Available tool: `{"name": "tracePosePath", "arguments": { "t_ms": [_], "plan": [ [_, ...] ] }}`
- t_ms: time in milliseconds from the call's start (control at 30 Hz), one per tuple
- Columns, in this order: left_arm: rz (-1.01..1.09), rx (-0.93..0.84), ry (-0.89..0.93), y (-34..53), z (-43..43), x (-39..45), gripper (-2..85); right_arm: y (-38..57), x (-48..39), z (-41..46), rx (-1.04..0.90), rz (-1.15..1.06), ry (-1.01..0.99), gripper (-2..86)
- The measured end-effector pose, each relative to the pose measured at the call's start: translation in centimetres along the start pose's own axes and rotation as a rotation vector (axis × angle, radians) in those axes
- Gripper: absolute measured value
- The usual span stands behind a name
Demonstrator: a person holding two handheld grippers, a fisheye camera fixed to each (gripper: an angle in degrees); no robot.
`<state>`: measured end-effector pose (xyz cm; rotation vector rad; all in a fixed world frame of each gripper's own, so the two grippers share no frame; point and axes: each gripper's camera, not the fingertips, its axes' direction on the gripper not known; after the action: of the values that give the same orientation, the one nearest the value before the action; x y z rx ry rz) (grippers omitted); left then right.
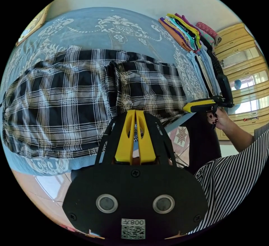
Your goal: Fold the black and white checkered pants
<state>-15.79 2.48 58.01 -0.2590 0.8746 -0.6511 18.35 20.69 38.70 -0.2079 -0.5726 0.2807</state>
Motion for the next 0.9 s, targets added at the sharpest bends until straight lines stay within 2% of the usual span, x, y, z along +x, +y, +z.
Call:
{"name": "tracePosePath", "arguments": {
  "t_ms": [100, 233, 333, 500, 633, 667, 900],
  "plan": [
    [0.035, 0.038, 0.022, 0.3, 0.5, 1.6, 0.7, 0.8, 1.3, -1.6, 0.035, 0.052, -0.070, 0.1],
    [0.201, 0.069, 0.092, 0.3, 1.6, 6.5, 2.4, 2.0, 1.2, -3.8, 0.073, 0.047, -0.051, 0.1],
    [0.311, 0.061, 0.148, 0.1, 3.6, 10.7, 3.8, 3.7, 2.6, -6.2, 0.157, 0.103, -0.111, 0.1],
    [0.445, 0.014, 0.160, -0.1, 8.0, 16.9, 6.0, 5.8, 4.8, -6.4, 0.129, 0.179, -0.144, 0.1],
    [0.523, -0.090, 0.020, 0.4, 13.0, 20.8, 6.0, 6.7, 5.5, -7.0, 0.145, 0.197, -0.176, 0.1],
    [0.532, -0.045, -0.031, 0.8, 13.3, 21.5, 5.0, 6.8, 5.8, -7.4, 0.151, 0.201, -0.187, 0.2],
    [0.540, -0.067, -0.029, 1.1, 15.3, 23.8, 3.1, 5.8, 7.4, -11.4, 0.240, 0.218, -0.140, 1.6]
  ]
}}
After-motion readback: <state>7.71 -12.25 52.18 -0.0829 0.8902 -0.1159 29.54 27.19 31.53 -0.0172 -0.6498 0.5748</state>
